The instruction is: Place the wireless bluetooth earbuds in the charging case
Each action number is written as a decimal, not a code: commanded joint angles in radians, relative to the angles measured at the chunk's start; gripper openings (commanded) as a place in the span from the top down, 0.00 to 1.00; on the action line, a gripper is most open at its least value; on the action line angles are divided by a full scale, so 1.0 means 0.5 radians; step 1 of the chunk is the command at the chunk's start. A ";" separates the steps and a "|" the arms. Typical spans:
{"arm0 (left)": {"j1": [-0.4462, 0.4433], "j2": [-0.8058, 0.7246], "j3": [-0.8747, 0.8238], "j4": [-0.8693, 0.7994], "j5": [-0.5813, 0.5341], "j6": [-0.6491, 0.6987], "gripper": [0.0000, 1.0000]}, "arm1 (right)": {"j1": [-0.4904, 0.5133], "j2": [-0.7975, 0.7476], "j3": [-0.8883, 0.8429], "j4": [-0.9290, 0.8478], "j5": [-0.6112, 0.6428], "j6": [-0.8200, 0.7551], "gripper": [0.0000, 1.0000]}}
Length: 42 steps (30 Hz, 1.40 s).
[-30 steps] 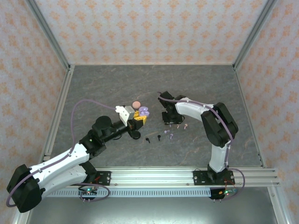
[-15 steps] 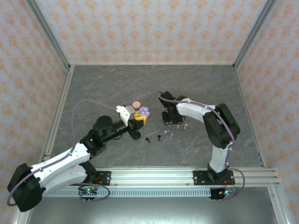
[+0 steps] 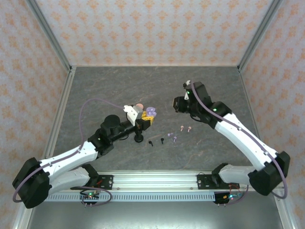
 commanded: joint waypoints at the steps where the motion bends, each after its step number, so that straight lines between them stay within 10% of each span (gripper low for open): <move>1: -0.014 0.063 0.115 0.196 0.058 0.044 1.00 | 0.010 -0.133 -0.022 0.198 -0.122 0.174 0.84; 42: -0.013 0.170 0.251 0.233 0.059 0.054 1.00 | 0.349 -0.095 -0.119 0.624 -0.144 0.303 0.84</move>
